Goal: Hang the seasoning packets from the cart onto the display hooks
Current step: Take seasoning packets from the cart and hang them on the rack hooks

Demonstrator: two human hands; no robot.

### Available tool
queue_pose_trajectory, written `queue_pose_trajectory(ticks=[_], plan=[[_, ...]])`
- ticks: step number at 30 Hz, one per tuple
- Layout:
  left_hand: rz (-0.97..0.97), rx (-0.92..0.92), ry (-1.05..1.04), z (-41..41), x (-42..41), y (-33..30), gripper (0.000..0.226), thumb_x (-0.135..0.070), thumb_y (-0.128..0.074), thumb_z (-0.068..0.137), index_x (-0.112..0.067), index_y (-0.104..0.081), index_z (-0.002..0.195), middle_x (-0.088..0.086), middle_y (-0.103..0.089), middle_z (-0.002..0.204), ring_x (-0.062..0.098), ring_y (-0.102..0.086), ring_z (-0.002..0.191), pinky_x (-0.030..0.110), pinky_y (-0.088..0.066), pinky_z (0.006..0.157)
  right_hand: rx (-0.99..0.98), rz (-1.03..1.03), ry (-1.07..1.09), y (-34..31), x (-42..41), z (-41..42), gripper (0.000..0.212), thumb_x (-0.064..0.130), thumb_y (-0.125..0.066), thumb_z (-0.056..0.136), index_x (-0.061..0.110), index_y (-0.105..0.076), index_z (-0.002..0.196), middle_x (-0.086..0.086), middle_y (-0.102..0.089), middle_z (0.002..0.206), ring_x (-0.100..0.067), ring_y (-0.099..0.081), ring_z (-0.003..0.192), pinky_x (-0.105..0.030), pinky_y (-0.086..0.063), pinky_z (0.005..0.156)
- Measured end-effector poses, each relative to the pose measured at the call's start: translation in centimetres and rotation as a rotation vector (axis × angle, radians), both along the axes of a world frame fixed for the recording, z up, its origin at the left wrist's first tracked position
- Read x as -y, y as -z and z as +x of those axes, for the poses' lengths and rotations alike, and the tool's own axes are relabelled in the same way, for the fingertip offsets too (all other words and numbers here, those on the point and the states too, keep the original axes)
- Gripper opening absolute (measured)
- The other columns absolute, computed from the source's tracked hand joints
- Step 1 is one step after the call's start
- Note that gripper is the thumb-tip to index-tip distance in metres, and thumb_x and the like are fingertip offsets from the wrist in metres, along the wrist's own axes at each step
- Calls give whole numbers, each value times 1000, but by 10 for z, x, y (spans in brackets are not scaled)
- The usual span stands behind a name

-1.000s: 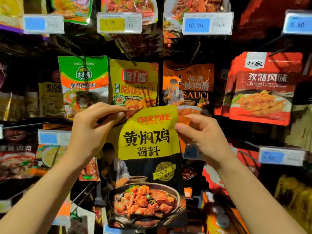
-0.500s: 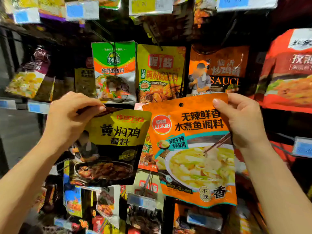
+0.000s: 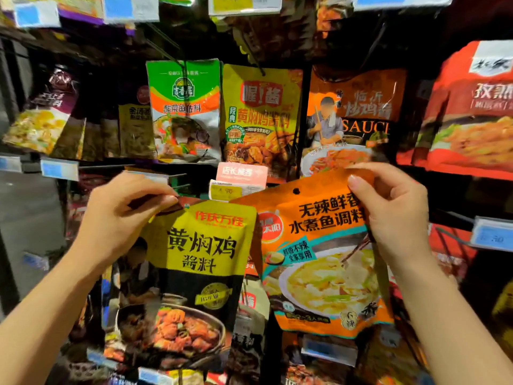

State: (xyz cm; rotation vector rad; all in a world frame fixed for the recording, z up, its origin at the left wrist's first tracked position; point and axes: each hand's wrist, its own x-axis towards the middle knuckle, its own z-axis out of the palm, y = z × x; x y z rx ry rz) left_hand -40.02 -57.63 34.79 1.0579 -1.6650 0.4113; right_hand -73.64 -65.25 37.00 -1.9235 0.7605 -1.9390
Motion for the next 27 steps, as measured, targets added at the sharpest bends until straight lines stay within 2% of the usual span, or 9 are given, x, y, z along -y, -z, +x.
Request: queue_pose_trajectory(ticks=[2,4,7,10,13,17,20,24,27], plan=[[32,20,21,-11,5,14,15,-40,-60,80,-31,-65,91,-41,-59,93,-7,-55,86,12,-42,77,-29,-13,23,17,-6,-6,21,9,-61,84,26,-68,93,17,-69,88,1,-61,85,-15,-44,77],[76,0,41,-20,10,29,16,-38,-65,81,-43,-64,96,-42,-59,95,-11,-55,88,10,-42,79,-14,10,22,31,-9,-13,25,9,-62,82,31,-65,94,14,-68,92,0,-62,85,-15,-45,75],[155,-95,58,-27,17,50,38,-25,-72,79,-56,-62,98,-28,-64,98,-11,-57,85,8,-43,80,21,80,1,46,-12,-25,28,6,-61,82,32,-65,92,5,-67,91,0,-62,77,-14,-46,65],[229,-152,52,-31,19,67,44,-29,-67,76,-66,-58,99,-21,-64,99,-7,-58,83,15,-47,78,14,140,-4,56,-15,-35,29,5,-62,84,32,-65,93,-2,-68,90,-5,-64,75,-17,-48,62],[285,-170,39,-33,16,81,44,-31,-67,76,-68,-57,98,-32,-64,95,-10,-58,83,17,-48,78,-9,170,6,64,-21,-39,34,-1,-61,87,32,-64,94,8,-69,88,-5,-65,78,-18,-51,64],[329,-203,59,-24,10,97,42,-33,-67,75,-68,-58,96,-13,-67,94,-3,-61,83,17,-51,74,-32,208,31,72,-30,-34,33,3,-62,88,36,-65,94,-5,-68,92,-13,-67,78,-24,-54,63],[336,-213,54,-6,1,104,42,-34,-66,75,-69,-57,97,-11,-67,93,-3,-60,85,21,-50,69,-48,216,41,72,-35,-16,31,2,-62,88,32,-63,94,-6,-67,91,-9,-66,75,-21,-53,61],[334,-232,45,35,-14,108,42,-34,-66,75,-70,-56,95,-13,-65,88,-6,-58,83,7,-43,59,-52,186,51,69,-44,29,31,7,-65,85,37,-65,92,0,-67,90,-8,-65,76,-23,-52,65],[337,-226,49,70,-30,108,42,-35,-65,75,-70,-56,96,-19,-64,94,-8,-57,85,8,-42,59,-55,179,43,68,-54,73,29,7,-65,85,35,-63,94,-6,-68,89,-9,-64,75,-24,-52,64]])
